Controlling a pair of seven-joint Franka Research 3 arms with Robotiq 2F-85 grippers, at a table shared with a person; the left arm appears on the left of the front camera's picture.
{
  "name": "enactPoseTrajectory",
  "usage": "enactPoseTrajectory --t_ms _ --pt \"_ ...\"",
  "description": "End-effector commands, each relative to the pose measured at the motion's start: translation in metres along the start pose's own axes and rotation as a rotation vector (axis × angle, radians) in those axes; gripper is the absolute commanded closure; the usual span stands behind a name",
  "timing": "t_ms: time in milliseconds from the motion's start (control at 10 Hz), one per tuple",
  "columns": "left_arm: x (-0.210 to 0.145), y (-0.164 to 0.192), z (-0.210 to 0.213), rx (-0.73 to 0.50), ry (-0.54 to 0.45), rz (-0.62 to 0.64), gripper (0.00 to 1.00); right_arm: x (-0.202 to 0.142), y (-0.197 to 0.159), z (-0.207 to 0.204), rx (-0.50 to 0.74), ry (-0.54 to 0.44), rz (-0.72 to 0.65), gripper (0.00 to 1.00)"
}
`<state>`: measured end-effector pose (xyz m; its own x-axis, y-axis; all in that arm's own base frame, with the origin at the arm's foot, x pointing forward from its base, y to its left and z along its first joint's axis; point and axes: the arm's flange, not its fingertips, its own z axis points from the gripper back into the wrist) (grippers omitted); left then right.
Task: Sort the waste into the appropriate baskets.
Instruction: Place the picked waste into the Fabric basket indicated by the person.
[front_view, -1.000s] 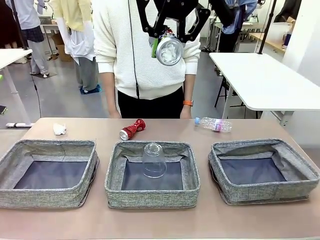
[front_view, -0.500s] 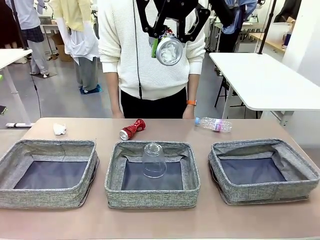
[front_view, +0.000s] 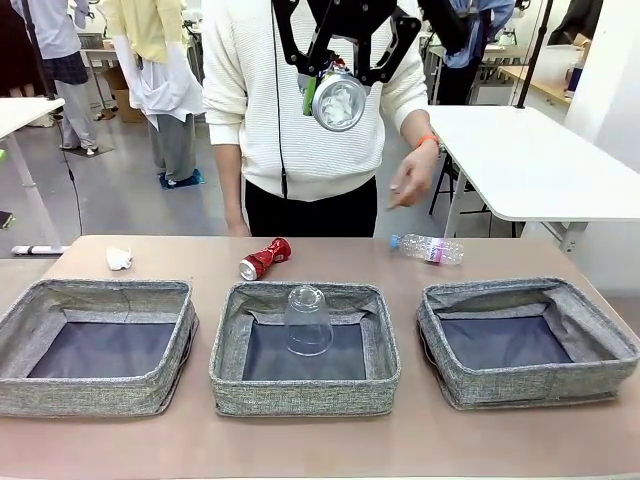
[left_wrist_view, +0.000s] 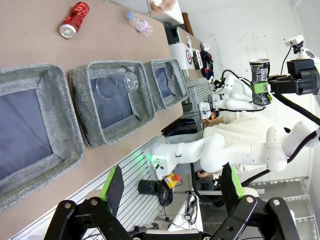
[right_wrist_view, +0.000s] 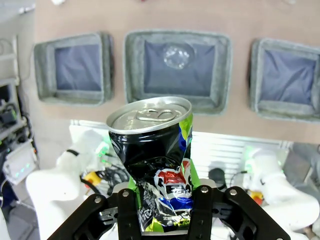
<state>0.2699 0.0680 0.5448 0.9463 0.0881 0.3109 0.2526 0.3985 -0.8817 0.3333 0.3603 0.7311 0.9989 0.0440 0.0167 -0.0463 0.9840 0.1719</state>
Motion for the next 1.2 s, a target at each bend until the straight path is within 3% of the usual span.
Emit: enactPoseTrajectory --t_ms 0,1000,1100 --pt "-0.001 0.000 0.002 -0.009 0.004 -0.009 0.00 -0.002 -0.001 -0.002 -0.008 -0.004 -0.008 0.60" --pt "-0.001 0.000 0.002 -0.009 0.004 -0.009 0.00 0.000 0.000 0.000 0.000 0.000 0.000 0.60" --pt "-0.001 0.000 0.002 -0.009 0.004 -0.009 0.00 0.017 -0.038 -0.011 0.000 0.025 -0.023 0.60"
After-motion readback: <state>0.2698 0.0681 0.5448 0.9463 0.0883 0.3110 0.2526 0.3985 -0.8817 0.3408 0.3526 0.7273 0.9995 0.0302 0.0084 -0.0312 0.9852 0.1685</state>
